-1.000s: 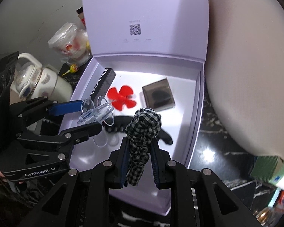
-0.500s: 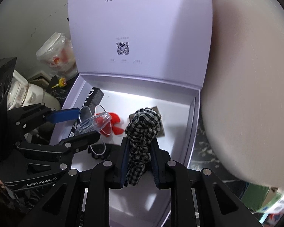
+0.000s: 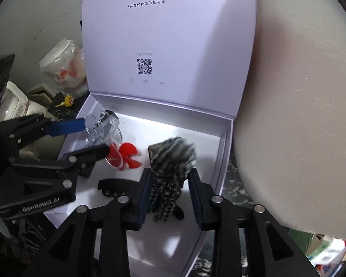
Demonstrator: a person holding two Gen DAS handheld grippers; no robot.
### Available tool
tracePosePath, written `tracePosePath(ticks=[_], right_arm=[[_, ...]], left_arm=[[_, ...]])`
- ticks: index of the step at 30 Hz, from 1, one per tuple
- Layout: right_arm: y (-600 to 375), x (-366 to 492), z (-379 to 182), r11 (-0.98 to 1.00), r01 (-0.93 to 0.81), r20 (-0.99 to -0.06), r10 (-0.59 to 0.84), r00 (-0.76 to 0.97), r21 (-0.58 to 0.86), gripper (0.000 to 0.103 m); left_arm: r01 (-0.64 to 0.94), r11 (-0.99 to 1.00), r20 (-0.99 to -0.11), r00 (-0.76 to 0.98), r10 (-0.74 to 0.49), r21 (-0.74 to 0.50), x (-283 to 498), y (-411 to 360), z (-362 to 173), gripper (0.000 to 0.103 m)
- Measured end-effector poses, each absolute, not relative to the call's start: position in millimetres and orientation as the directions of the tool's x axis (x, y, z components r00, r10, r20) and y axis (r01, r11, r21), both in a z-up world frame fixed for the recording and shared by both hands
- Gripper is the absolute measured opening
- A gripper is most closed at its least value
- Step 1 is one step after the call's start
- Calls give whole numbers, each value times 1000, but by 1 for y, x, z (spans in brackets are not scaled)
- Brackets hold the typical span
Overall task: Organize rigid objects
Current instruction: 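Lower the plastic piece into the box while the right gripper lowers the scrunchie beside the cube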
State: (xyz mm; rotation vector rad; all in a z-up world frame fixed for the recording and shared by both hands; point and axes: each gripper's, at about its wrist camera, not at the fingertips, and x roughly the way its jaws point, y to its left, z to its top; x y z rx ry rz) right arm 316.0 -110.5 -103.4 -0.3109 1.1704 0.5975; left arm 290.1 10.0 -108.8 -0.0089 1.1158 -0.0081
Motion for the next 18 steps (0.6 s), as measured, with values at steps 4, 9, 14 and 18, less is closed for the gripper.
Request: tracePosePath(ticks=[4,9,14,18], right_arm=[[-116,311,-98,811,-581,-924,269,271,65,47],[-121,307,-89,816,-575,-922,265,281,59,47],[-125,297,-78,815,-577,-918,268,291,55,47],[-127,289,-67,816,-576,-912,274,305,53,47]], left_arm=[[-14,1000,-907,422,14,8,288,10,-108,54],[-26,999,-900,433,53,46,283,5,-101,65],[-25,998,-889,454,61,55,275,1,-88,74],[-29,998,-883,466,58,50,268,0,-78,74]])
